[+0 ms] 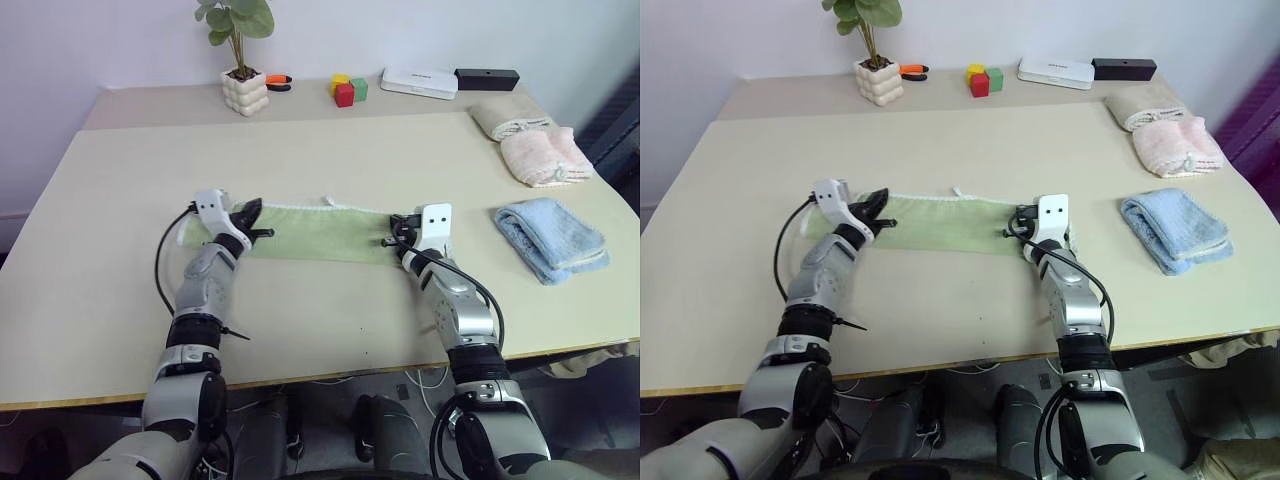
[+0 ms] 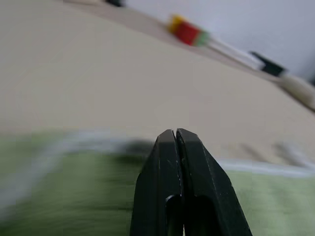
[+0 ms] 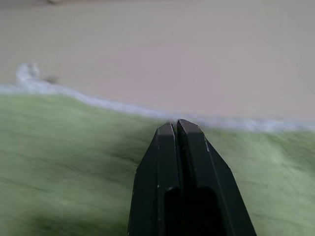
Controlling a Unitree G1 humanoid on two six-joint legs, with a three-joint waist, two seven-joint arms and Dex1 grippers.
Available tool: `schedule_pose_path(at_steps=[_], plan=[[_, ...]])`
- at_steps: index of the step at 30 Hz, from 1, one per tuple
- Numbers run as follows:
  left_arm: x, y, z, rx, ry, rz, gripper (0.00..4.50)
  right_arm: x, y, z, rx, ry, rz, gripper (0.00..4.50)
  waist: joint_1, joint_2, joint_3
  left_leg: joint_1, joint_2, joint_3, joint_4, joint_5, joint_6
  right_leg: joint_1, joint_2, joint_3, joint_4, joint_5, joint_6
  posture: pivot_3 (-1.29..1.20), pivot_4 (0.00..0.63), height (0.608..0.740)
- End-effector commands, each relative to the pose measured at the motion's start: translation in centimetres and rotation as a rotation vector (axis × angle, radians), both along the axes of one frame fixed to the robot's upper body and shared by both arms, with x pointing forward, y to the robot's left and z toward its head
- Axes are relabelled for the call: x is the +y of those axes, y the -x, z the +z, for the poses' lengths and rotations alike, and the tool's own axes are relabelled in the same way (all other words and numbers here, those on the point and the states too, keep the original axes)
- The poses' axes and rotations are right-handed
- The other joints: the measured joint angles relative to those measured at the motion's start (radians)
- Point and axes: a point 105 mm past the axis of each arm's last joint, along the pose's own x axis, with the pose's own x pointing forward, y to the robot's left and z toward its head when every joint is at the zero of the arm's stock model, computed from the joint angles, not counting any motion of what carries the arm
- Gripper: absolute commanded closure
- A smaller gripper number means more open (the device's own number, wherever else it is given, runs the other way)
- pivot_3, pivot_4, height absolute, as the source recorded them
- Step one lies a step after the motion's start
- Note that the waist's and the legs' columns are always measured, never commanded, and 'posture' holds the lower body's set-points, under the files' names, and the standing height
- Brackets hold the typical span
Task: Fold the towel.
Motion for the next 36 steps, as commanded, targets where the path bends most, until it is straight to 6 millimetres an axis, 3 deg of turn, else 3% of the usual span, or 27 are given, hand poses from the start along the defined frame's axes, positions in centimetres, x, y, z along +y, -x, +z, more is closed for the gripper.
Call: schedule_pose_path(at_steps=[1, 12, 18, 21, 28, 31, 36], plan=[[2.1, -0.2, 0.5, -0.012, -0.039, 0.068, 4.50, -2.3, -0.3, 0.1, 0.002, -0.010, -0.077, 4.43, 0.000, 0.000, 0.000, 0.000, 0.000, 0.000, 0.000, 0.000, 0.000, 0.000, 0.000, 0.000, 0.000, 0.000, 0.000, 0.00, 0.150, 0.740], [6.7, 0.2, 1.6, -0.050, -0.138, 0.117, 4.50, -4.8, -0.6, 0.0, 0.017, 0.037, -0.115, 4.43, -0.002, 0.000, 0.000, 0.000, 0.000, 0.000, 0.000, 0.000, -0.001, 0.000, 0.000, 0.000, 0.000, 0.000, 0.000, 0.00, 0.150, 0.740], [6.4, 0.3, 2.1, -0.054, -0.040, 0.043, 4.50, -5.6, -0.6, 0.7, 0.002, 0.020, -0.111, 4.43, 0.002, 0.000, 0.000, 0.000, -0.001, 0.000, 0.000, 0.000, -0.001, 0.000, -0.002, 0.000, 0.000, 0.000, 0.000, 0.00, 0.150, 0.740], [5.3, 0.8, 3.1, -0.097, 0.062, -0.081, 3.66, -5.7, -0.4, 1.5, -0.023, -0.018, -0.079, 3.60, 0.001, 0.000, 0.000, 0.000, -0.001, 0.000, 0.000, 0.000, -0.001, 0.000, -0.002, 0.000, 0.000, 0.000, 0.000, 0.00, 0.150, 0.740], [4.6, 0.8, 5.7, -0.203, -0.025, -0.191, 0.05, -7.9, 1.2, 4.9, -0.108, -0.156, -0.111, 0.07, 0.001, 0.000, 0.000, -0.001, -0.001, 0.000, -0.001, 0.000, -0.001, -0.001, -0.002, 0.000, 0.000, 0.000, 0.000, 0.00, 0.150, 0.740], [3.9, 1.0, 6.5, -0.234, -0.078, -0.282, 0.05, -8.6, 2.2, 5.6, -0.096, -0.233, -0.124, 0.07, 0.001, 0.000, 0.000, -0.001, -0.001, 0.000, -0.001, -0.001, 0.000, -0.002, -0.002, 0.000, 0.000, 0.000, 0.000, 0.00, 0.150, 0.740], [1.0, 2.7, 7.8, -0.331, -0.197, -0.605, 0.05, -9.6, 6.3, 6.5, -0.049, -0.525, -0.151, 0.07, 0.003, 0.000, 0.000, -0.001, -0.001, 0.000, -0.003, -0.003, 0.001, -0.003, -0.003, -0.001, -0.001, 0.000, -0.001, 0.00, 0.150, 0.740]])
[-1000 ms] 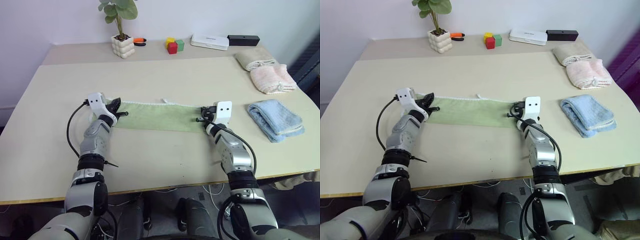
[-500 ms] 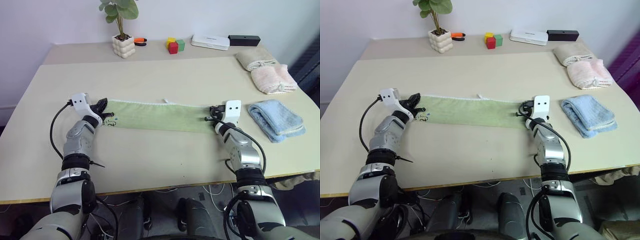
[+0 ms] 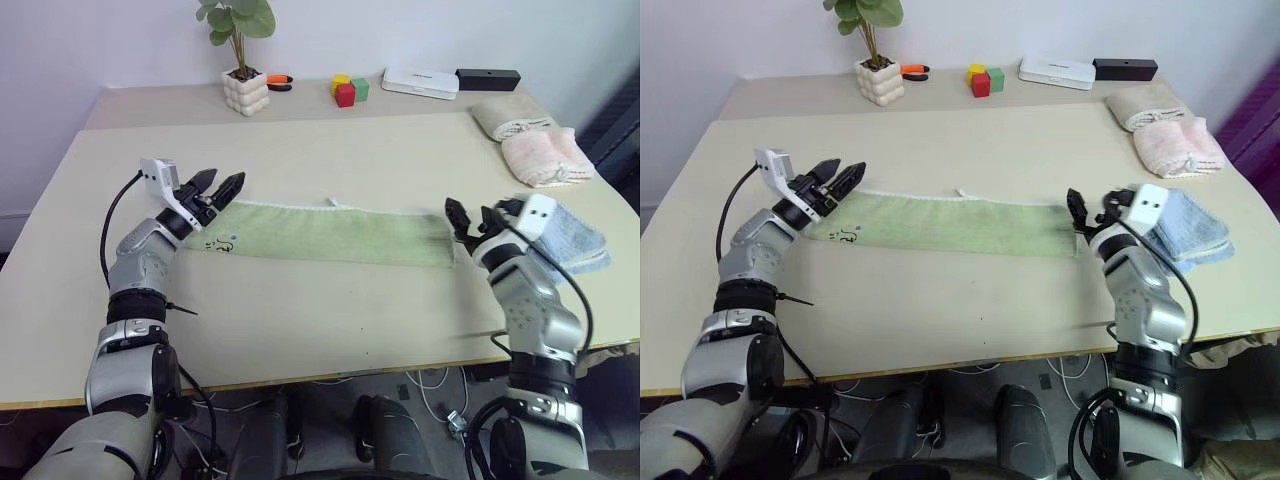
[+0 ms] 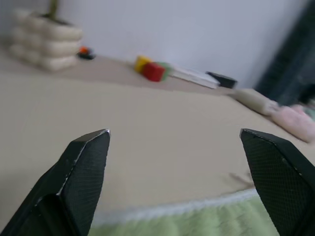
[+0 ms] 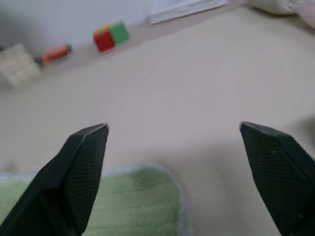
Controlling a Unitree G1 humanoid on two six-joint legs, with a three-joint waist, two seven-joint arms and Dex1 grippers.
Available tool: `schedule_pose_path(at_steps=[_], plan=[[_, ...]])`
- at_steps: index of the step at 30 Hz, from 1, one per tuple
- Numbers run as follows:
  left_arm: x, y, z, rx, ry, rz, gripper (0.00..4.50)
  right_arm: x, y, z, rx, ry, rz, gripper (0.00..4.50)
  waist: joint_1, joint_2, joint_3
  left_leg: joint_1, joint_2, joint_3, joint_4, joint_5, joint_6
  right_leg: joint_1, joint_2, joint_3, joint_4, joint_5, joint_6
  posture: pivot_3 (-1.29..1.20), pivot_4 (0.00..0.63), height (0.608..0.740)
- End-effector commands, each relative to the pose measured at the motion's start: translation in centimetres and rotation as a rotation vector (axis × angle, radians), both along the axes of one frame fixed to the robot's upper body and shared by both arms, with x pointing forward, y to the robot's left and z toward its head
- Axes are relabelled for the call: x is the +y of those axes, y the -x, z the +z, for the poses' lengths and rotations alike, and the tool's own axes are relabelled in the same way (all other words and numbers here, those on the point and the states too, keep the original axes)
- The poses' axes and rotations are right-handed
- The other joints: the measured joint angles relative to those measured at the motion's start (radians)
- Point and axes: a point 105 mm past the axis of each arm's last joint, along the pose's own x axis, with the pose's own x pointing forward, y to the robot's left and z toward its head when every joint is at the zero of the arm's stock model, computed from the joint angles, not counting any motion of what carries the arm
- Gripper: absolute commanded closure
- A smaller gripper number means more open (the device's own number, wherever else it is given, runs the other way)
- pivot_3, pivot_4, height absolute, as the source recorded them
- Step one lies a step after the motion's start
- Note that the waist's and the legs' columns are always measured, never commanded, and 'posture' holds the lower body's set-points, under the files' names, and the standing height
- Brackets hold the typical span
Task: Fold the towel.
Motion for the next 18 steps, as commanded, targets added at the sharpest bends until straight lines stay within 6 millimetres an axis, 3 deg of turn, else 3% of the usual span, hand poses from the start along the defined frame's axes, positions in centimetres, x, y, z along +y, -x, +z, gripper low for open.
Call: schedule_pose_path(at_steps=[1, 3, 6, 11, 18], plan=[[-2.2, 1.4, 1.5, -0.082, -0.072, -0.221, 0.05, -0.7, 2.5, 1.5, -0.012, -0.136, -0.006, 0.07, 0.000, 0.000, 0.000, 0.000, 0.000, 0.000, 0.000, 0.000, 0.000, 0.000, 0.000, 0.000, 0.000, 0.000, 0.000, 0.00, 0.150, 0.740], [-3.6, 3.1, 1.2, -0.094, -0.090, -0.382, 0.05, -0.8, 3.9, 1.2, 0.013, -0.220, -0.002, 0.07, -0.001, 0.000, 0.000, -0.001, 0.000, 0.000, 0.000, -0.001, 0.001, 0.000, -0.001, 0.000, -0.001, -0.001, -0.002, 0.00, 0.150, 0.740], [-4.2, 4.8, 1.0, -0.060, -0.082, -0.532, 0.05, 1.0, 5.8, -0.1, 0.109, -0.275, 0.070, 0.07, -0.003, 0.000, 0.000, -0.001, 0.000, 0.000, 0.000, -0.002, 0.001, 0.000, -0.001, 0.000, -0.002, -0.002, -0.003, 0.00, 0.150, 0.740], [-4.9, 5.3, 1.9, -0.085, -0.102, -0.642, 0.05, 0.6, 6.9, -0.6, 0.162, -0.430, 0.026, 0.07, -0.004, 0.001, 0.000, 0.000, 0.000, 0.000, -0.001, -0.002, 0.001, -0.001, 0.000, 0.001, -0.002, -0.002, -0.004, 0.00, 0.150, 0.740], [-5.9, 4.9, 2.3, -0.110, -0.105, -0.649, 0.05, 1.7, 6.8, -1.3, 0.249, -0.498, 0.071, 0.07, -0.001, 0.001, 0.000, -0.002, 0.000, 0.000, 0.000, -0.002, 0.004, 0.000, -0.001, 0.000, -0.004, -0.002, -0.004, 0.00, 0.150, 0.740]])
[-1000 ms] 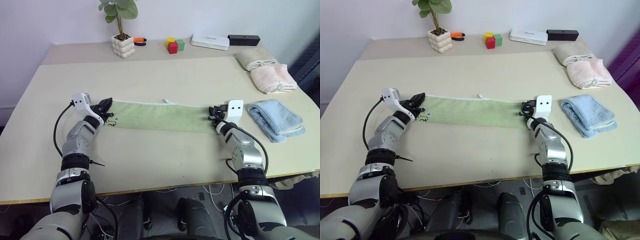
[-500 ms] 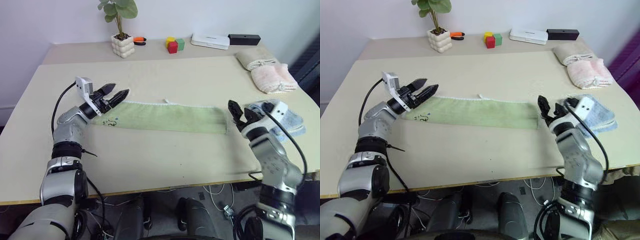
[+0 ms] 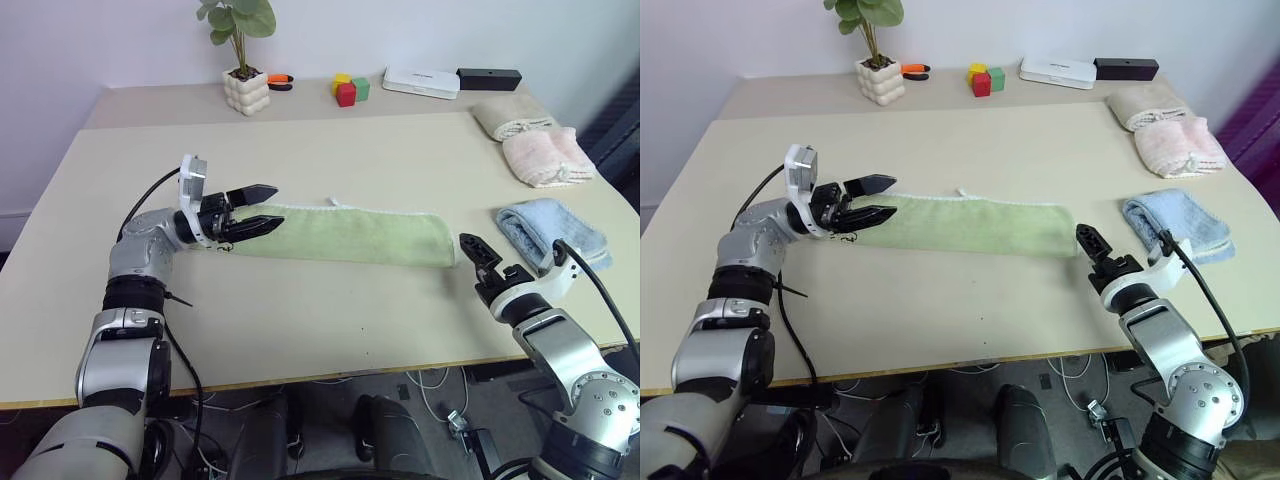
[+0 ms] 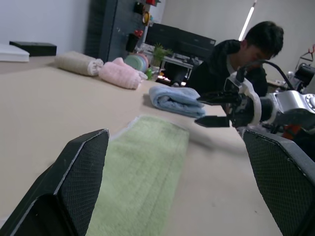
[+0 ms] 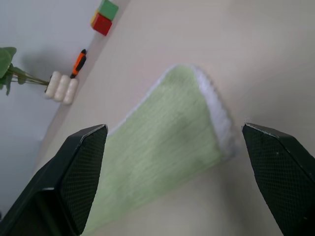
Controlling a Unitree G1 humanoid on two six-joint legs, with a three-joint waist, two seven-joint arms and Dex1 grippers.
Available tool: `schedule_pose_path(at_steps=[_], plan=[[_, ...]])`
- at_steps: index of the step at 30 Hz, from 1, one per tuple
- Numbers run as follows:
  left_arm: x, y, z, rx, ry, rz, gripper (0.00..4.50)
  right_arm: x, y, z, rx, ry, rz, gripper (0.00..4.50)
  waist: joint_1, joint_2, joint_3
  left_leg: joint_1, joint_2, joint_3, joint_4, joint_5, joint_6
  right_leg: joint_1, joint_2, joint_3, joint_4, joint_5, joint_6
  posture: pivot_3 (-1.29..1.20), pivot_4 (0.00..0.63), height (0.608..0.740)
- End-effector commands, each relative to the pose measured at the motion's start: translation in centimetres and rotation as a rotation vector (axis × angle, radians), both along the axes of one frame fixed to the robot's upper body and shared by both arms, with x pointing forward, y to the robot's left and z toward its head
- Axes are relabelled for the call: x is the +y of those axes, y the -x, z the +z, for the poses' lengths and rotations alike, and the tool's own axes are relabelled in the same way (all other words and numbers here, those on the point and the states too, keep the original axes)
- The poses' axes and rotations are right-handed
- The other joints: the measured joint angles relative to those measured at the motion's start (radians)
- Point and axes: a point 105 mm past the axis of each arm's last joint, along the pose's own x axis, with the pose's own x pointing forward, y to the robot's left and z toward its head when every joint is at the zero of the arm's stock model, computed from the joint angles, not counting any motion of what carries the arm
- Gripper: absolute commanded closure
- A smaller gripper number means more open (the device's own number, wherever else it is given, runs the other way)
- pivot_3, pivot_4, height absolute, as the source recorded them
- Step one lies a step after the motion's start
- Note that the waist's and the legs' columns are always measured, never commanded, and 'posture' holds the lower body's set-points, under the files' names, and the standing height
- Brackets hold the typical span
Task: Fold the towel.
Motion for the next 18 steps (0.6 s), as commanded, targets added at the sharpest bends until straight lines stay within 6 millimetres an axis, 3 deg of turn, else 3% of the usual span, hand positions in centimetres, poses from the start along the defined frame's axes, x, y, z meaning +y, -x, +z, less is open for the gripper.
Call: schedule_pose_path(at_steps=[1, 8, 18], plan=[[-0.6, 0.3, 0.8, -0.043, 0.008, -0.020, 0.05, 0.0, 0.2, 0.4, 0.004, -0.030, 0.017, 0.07, -0.001, 0.000, 0.000, 0.000, 0.000, 0.000, 0.000, 0.000, 0.001, 0.000, 0.000, 0.000, 0.000, 0.000, 0.000, 0.00, 0.150, 0.740], [-0.1, 1.3, 0.6, -0.047, 0.020, -0.006, 0.05, 0.1, -0.1, -1.6, 0.106, -0.050, 0.033, 0.07, -0.002, 0.000, 0.000, 0.000, 0.000, 0.000, 0.000, 0.001, 0.002, 0.000, 0.001, 0.000, 0.000, 0.000, 0.000, 0.00, 0.150, 0.740], [0.4, 1.6, 0.9, -0.062, 0.017, 0.033, 0.05, 1.2, -2.7, -1.8, 0.102, -0.134, 0.060, 0.07, -0.005, 0.000, 0.000, 0.000, 0.000, 0.000, 0.001, 0.001, 0.002, 0.000, 0.001, 0.000, 0.000, 0.000, 0.000, 0.00, 0.150, 0.740]])
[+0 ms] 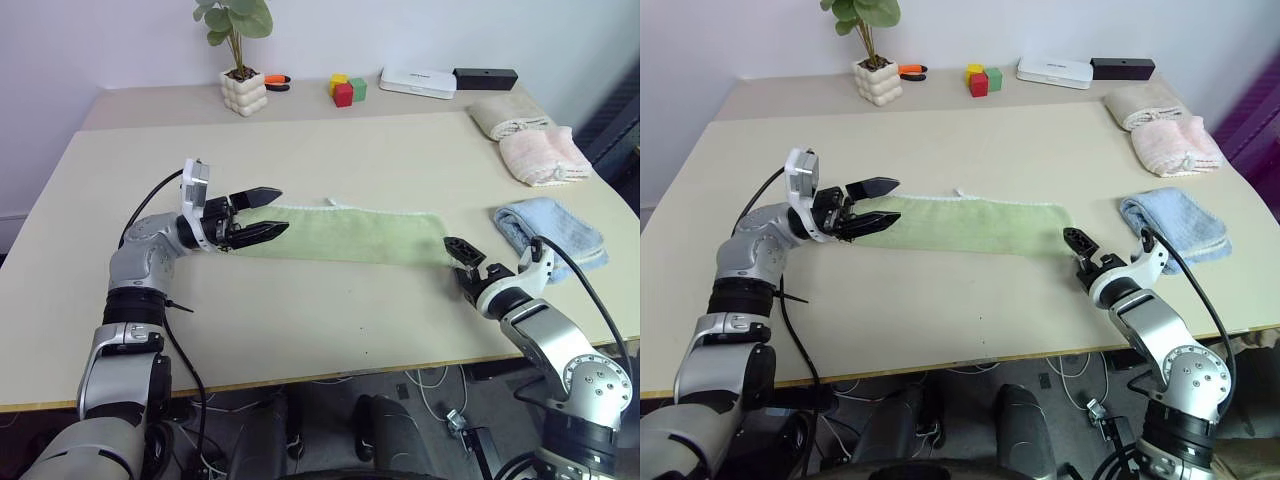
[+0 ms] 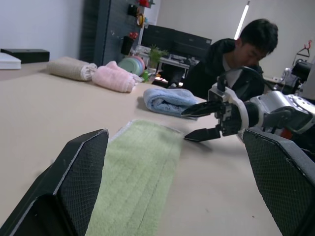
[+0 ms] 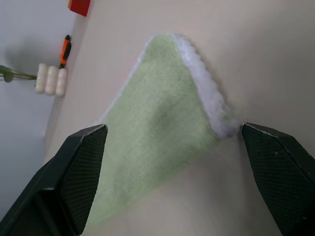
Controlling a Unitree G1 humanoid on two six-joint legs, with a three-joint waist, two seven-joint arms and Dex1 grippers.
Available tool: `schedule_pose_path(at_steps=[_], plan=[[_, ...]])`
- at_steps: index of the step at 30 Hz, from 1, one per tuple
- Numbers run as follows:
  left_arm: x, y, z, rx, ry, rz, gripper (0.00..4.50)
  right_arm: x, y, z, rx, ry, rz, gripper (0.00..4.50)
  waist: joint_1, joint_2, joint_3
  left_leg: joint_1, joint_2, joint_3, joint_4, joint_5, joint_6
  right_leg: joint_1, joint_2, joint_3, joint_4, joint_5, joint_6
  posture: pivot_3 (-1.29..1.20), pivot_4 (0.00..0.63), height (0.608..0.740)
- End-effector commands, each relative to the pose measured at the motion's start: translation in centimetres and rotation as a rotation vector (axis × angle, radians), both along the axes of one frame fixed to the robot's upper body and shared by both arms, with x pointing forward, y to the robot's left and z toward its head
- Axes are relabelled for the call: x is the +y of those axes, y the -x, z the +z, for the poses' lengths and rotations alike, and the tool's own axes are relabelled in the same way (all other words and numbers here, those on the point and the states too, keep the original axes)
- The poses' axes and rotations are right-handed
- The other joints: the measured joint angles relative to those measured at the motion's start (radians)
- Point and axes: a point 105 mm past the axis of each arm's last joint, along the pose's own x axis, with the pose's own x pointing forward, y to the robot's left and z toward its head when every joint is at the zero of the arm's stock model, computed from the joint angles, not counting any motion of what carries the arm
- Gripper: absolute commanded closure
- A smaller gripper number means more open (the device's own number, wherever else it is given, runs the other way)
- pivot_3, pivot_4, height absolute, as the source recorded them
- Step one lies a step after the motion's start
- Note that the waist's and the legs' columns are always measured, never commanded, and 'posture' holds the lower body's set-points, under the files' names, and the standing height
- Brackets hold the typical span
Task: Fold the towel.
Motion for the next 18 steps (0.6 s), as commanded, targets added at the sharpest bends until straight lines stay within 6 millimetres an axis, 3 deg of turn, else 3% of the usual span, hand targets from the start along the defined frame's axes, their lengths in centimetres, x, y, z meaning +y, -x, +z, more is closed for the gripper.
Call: schedule_pose_path(at_steps=[1, 3, 6, 13, 18], plan=[[0.7, 0.3, 1.1, -0.049, 0.016, 0.026, 0.05, 0.8, -0.8, -0.3, 0.006, -0.021, 0.031, 0.07, -0.002, 0.000, 0.000, 0.000, 0.000, 0.000, 0.000, 0.000, 0.000, 0.000, 0.000, 0.000, 0.000, 0.000, 0.000, 0.00, 0.150, 0.740], [0.9, 0.3, 1.2, -0.053, 0.018, 0.040, 0.05, 1.1, -1.1, -0.5, 0.003, -0.031, 0.041, 0.07, -0.002, 0.000, 0.000, 0.000, 0.000, 0.000, 0.000, 0.000, 0.000, 0.000, 0.000, 0.000, 0.000, 0.000, 0.000, 0.00, 0.150, 0.740], [1.0, 0.2, 1.0, -0.058, 0.017, 0.064, 0.00, 1.3, -1.6, -0.9, 0.006, -0.042, 0.035, 0.92, -0.003, 0.000, 0.000, 0.000, 0.000, 0.000, 0.000, 0.000, 0.000, 0.000, 0.000, 0.000, 0.000, 0.000, 0.000, 0.00, 0.150, 0.740], [0.9, -0.1, 1.0, -0.070, 0.022, 0.092, 0.00, 0.4, -3.5, 0.0, -0.039, -0.024, -0.008, 4.48, -0.001, 0.000, 0.000, 0.000, 0.000, 0.000, 0.000, 0.000, 0.000, 0.000, 0.000, 0.000, 0.000, 0.000, 0.000, 0.00, 0.150, 0.740], [0.9, -0.2, 1.2, -0.088, 0.034, 0.108, 0.00, -1.3, -4.8, 0.8, -0.069, 0.093, -0.020, 4.48, 0.002, 0.000, 0.000, 0.000, 0.000, 0.000, 0.000, 0.000, 0.000, 0.000, 0.000, 0.000, 0.000, 0.000, 0.000, 0.00, 0.150, 0.740]])
